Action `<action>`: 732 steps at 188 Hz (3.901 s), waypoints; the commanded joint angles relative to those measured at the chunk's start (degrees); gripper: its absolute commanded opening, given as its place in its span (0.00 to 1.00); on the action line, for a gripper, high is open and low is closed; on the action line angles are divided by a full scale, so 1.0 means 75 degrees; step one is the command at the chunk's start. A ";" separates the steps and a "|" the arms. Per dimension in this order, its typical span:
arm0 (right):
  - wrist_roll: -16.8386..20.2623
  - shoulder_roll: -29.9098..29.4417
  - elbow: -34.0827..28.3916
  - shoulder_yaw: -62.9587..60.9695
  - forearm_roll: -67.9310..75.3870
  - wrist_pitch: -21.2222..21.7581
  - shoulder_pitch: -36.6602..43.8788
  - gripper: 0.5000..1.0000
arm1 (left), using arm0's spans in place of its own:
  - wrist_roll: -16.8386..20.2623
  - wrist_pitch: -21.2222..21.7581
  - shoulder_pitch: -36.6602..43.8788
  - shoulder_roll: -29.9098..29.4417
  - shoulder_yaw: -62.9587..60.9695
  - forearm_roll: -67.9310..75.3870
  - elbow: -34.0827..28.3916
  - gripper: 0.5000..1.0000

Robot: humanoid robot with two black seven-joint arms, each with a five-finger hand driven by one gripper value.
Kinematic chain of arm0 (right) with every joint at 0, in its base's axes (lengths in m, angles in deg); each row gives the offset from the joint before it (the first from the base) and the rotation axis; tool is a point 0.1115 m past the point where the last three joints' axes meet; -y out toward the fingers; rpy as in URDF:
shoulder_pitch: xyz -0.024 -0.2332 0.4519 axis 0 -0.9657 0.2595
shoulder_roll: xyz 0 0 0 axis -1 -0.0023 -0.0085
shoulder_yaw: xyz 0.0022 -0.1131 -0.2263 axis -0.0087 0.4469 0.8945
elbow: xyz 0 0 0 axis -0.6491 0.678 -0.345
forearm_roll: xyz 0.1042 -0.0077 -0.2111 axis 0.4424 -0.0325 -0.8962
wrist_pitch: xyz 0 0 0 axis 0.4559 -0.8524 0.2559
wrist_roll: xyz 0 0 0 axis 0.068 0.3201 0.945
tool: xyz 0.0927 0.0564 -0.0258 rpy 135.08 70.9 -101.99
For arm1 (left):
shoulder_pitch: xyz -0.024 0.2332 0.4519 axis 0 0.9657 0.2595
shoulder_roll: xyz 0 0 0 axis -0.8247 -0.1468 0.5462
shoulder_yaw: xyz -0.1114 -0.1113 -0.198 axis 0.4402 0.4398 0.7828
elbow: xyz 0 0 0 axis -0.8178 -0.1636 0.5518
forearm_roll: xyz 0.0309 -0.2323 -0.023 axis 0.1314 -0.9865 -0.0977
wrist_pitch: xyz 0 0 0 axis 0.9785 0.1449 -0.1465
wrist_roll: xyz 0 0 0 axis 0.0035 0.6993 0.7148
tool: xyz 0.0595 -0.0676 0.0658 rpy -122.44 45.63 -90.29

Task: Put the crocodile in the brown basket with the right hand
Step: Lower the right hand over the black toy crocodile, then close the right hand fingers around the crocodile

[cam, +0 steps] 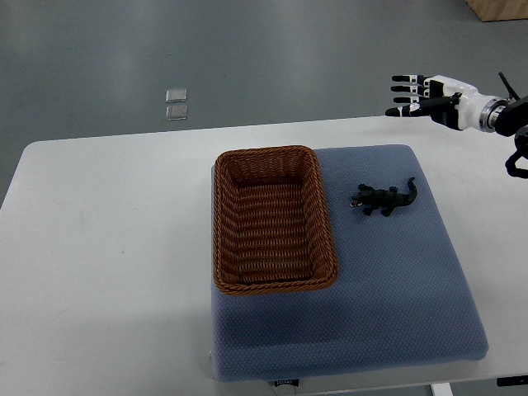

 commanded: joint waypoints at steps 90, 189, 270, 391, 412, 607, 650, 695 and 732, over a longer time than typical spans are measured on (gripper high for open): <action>-0.1840 0.1605 -0.3949 -0.0168 -0.4709 -0.1373 0.0228 0.88 | 0.0000 0.0000 0.0000 0.0000 0.0000 0.0001 0.0000 1.00; -0.2016 0.2062 -0.5601 -0.0367 -1.1060 -0.3049 -0.0123 0.88 | 0.0000 0.0000 0.0000 0.0000 0.0000 0.0001 0.0000 1.00; -0.2238 0.1933 -0.5496 -0.0051 -1.2994 -0.4444 -0.0510 0.88 | 0.0000 0.0000 0.0000 0.0000 0.0000 0.0001 0.0000 1.00; -0.2238 0.1687 -0.4722 0.0113 -1.3194 -0.5264 -0.0744 0.87 | 0.0000 0.0000 0.0000 0.0000 0.0000 0.0001 0.0000 1.00; -0.2250 0.1687 -0.4722 0.0347 -1.3194 -0.5498 -0.0732 0.86 | 0.0000 0.0000 0.0000 0.0000 0.0000 0.0001 0.0000 1.00; -0.2367 0.1616 -0.4722 0.0289 -1.3018 -0.5698 -0.0662 0.13 | 0.0000 0.0000 0.0000 0.0000 0.0000 0.0001 0.0000 1.00; -0.2367 0.1675 -0.4734 0.0289 -1.2397 -0.5698 -0.0639 0.13 | 0.0000 0.0000 0.0000 0.0000 0.0000 0.0001 0.0000 1.00; -0.2473 0.1745 -0.4734 0.0289 -1.1600 -0.5686 -0.0264 0.12 | 0.0000 0.0000 0.0000 0.0000 0.0000 0.0001 0.0000 1.00; -0.2473 0.1734 -0.4722 0.0301 -1.1471 -0.5674 -0.0287 0.12 | 0.0000 0.0000 0.0000 0.0000 0.0000 0.0001 0.0000 1.00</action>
